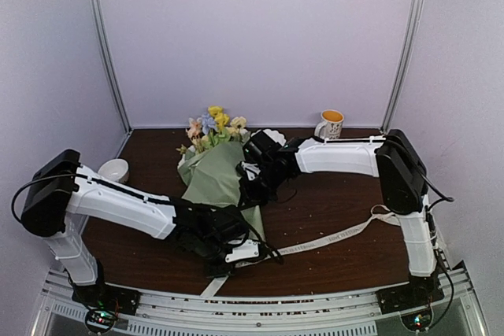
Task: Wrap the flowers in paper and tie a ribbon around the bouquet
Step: Pick up the left side of the ribbon at the center of the board, then pick up the folded bouquet from the center of the board, then place the folded bouquet on the ribbon.
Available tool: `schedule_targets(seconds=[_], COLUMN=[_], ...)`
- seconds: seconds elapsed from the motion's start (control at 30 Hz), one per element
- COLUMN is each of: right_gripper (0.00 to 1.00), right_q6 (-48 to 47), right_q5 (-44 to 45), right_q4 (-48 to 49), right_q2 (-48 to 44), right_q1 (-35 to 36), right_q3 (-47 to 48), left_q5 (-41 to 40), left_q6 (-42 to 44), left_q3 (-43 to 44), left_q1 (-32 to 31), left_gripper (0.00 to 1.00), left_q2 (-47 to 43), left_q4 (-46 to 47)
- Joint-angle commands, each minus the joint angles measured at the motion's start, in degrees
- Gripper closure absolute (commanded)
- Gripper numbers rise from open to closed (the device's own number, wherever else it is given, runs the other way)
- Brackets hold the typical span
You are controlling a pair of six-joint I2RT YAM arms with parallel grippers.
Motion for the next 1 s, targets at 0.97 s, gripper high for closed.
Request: schedule_targets(seconds=[0.97], right_gripper=[1.00], right_q6=[3.84], right_q5=[0.40], right_q4=[6.47], right_q2=[-7.08], right_q1=[-1.76], right_q3=[-12.41], left_q5=[-2.36], left_q6=[-35.65], left_q3=[-21.82], left_q1=[58.08], left_gripper=[1.00], left_q2=[-31.85], left_q4=[13.22])
